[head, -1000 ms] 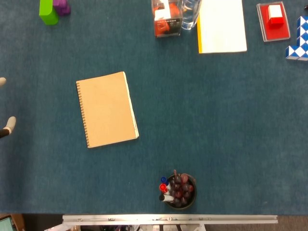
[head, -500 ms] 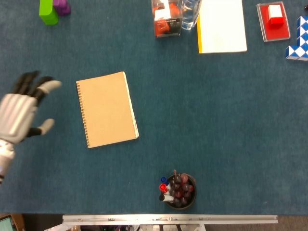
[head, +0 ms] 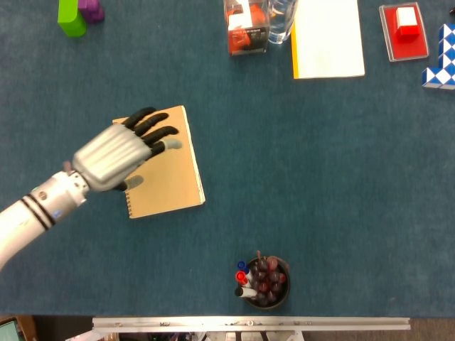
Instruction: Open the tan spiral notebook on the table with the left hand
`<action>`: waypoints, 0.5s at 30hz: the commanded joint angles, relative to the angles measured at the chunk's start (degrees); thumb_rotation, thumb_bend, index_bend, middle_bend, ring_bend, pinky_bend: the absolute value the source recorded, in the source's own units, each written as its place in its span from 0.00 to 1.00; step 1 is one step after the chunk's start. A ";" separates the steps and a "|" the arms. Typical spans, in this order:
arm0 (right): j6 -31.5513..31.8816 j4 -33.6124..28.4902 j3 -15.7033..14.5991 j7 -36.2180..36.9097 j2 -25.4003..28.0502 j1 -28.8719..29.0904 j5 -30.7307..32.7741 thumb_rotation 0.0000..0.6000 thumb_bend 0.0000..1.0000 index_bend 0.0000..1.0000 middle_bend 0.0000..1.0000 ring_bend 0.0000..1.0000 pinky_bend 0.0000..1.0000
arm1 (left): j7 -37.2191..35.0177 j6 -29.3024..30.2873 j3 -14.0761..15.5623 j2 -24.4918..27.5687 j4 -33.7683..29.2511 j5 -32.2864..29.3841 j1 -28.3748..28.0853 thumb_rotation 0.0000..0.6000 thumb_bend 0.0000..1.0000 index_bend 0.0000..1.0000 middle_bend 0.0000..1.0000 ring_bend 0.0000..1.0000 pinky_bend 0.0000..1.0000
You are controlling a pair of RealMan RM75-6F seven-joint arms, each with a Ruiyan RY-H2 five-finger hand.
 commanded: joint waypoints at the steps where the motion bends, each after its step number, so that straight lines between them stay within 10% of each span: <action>1: -0.08 0.05 -0.02 -0.04 -0.07 0.05 0.06 1.00 0.28 0.16 0.25 0.16 0.21 | 4.52 -3.77 -0.44 -1.81 1.15 0.18 -3.03 1.00 0.22 0.21 0.11 0.02 0.04; 15: -0.65 0.50 -0.05 -0.20 -0.29 0.27 0.61 1.00 0.28 0.16 0.25 0.16 0.21 | 19.30 -14.52 -0.91 -6.61 2.61 -6.81 -8.27 1.00 0.25 0.22 0.08 0.00 0.04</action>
